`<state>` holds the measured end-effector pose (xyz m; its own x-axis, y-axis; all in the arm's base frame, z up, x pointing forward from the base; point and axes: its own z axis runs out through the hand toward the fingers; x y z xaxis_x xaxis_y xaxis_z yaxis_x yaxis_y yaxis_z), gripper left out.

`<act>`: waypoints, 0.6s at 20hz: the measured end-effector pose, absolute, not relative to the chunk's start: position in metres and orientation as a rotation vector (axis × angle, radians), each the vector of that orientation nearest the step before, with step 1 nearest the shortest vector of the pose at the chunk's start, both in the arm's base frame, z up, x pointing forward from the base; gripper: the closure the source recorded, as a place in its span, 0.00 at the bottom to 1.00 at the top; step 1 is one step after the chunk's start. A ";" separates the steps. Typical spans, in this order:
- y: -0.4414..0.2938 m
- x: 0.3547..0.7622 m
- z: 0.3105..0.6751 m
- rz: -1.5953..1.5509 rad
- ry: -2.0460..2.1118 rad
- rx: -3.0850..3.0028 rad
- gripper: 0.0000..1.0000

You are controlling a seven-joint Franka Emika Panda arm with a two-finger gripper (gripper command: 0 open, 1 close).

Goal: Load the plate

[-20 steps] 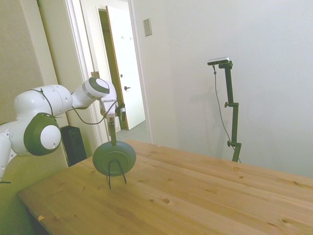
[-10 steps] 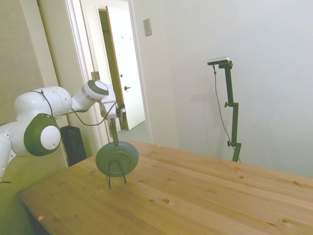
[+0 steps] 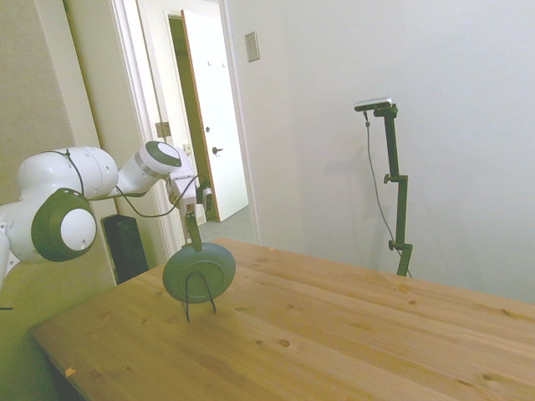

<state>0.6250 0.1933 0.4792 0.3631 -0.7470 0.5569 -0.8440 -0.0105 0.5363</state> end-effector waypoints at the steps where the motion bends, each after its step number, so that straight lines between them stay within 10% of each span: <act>1: 0.193 0.623 0.478 0.146 -1.397 1.773 0.00; 12: 0.188 0.601 0.478 0.175 -1.355 1.803 0.00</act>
<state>0.6011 0.1878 0.4783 0.4026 -0.7223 0.5623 -0.8414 -0.0501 0.5381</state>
